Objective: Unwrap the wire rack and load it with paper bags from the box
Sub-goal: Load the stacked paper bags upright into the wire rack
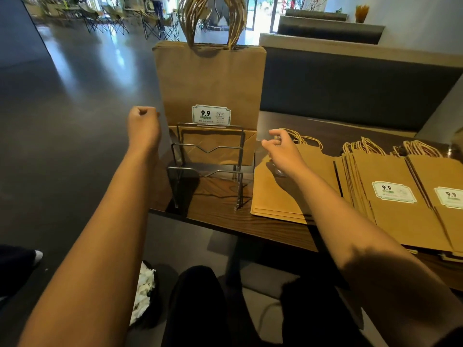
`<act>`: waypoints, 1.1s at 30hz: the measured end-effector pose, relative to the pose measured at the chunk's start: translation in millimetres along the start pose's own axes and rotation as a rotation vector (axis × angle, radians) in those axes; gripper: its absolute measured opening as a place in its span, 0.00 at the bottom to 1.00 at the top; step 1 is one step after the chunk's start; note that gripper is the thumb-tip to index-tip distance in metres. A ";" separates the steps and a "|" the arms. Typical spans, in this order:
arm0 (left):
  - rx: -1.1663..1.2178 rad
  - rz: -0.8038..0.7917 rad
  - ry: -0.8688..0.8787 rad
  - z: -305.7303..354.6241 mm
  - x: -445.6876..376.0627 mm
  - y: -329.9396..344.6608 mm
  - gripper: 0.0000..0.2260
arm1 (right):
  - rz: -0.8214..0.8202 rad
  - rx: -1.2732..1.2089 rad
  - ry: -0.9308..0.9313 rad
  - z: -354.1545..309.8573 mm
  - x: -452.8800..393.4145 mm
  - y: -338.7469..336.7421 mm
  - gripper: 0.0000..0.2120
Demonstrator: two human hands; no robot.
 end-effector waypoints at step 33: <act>-0.654 -0.793 0.040 -62.6 221.3 160.7 0.21 | 0.073 0.142 0.282 100.6 27.0 -133.1 0.15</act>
Point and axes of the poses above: each hand's wrist, its own x-axis away from the middle knuckle, its own y-axis out of the palm, z = x × y, the point moved 8 cm from there along -x, towards the middle knuckle, and after that the axes turned 12 degrees about z, right-handed, at the moved point
